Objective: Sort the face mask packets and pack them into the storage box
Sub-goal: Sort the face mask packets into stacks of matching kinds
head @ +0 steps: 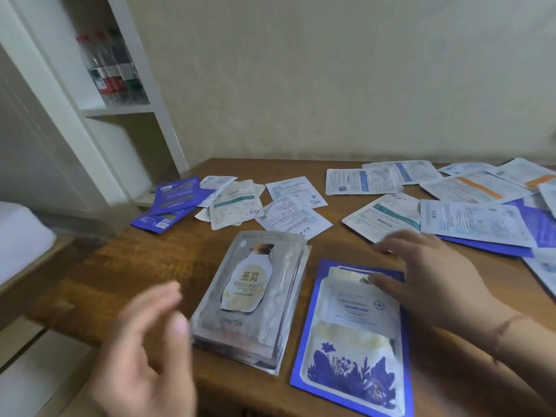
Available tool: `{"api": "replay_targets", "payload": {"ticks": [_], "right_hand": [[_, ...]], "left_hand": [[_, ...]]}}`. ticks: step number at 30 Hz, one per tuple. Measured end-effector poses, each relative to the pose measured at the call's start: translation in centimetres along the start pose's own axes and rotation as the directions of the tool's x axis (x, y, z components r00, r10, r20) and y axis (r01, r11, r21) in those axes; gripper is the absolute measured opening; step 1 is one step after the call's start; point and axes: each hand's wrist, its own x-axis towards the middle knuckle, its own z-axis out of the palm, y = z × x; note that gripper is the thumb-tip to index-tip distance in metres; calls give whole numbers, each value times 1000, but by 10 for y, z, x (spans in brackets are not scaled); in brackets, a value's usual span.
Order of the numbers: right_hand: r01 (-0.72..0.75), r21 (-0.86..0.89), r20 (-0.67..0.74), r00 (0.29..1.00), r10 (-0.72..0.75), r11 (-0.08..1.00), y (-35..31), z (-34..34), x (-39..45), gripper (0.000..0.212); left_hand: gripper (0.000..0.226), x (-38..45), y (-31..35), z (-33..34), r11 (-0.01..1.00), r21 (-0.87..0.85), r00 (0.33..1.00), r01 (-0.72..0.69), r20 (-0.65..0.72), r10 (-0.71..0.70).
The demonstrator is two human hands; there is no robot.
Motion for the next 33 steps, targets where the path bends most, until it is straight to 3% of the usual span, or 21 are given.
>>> {"api": "replay_targets", "payload": {"ticks": [1, 3, 4, 6, 9, 12, 17, 19, 21, 23, 26, 29, 31, 33], "right_hand": [[120, -2, -56, 991, -120, 993, -4, -5, 6, 56], [389, -94, -45, 918, -395, 916, -19, -13, 26, 67], [472, -157, 21, 880, -475, 868, -27, -13, 40, 74], [510, -218, 168, 860, -483, 832, -43, -13, 66, 93], [538, -181, 314, 825, -470, 823, -62, -11, 91, 111], [584, -179, 368, 786, -497, 791, -74, -5, 104, 116], [615, -150, 427, 747, -510, 774, -82, -3, 108, 114], [608, -148, 426, 751, -505, 780, -82, -3, 109, 112], [609, -163, 425, 753, -502, 776, -85, -5, 109, 107], [614, -183, 420, 755, -504, 768, -87, -6, 108, 102], [599, -159, 420, 761, -495, 785, -85, -1, 109, 101], [542, -68, 462, 761, -455, 838, -71, -1, 109, 114], [435, 68, 528, 748, -402, 898, -59, -13, 107, 120], [332, 230, 568, 718, -403, 915, -48, -24, 104, 114]], "left_hand": [[64, 13, -8, -4, 967, -125, 975, 222, 8, -223], [46, 40, -30, 4, 838, -260, 876, 480, 84, -475], [49, 56, -35, 8, 797, -211, 824, 566, 193, -533], [64, 74, -39, 16, 761, -131, 723, 636, 447, -527], [58, 86, -24, 33, 756, -14, 628, 655, 567, -533], [25, 84, -18, 41, 786, -17, 652, 618, 570, -500], [27, 79, -20, 47, 754, -73, 638, 653, 590, -495], [46, 79, -21, 47, 751, -91, 637, 654, 602, -482], [93, 79, -24, 48, 750, -61, 631, 659, 586, -508], [115, 79, -24, 50, 756, -24, 632, 654, 565, -530], [109, 77, -15, 48, 795, 18, 654, 606, 558, -511], [94, 66, -11, 33, 881, 66, 729, 468, 534, -428], [108, 53, -11, 12, 941, 96, 742, 325, 591, -316], [128, 32, -17, -10, 975, 113, 708, 190, 672, -216]]}}
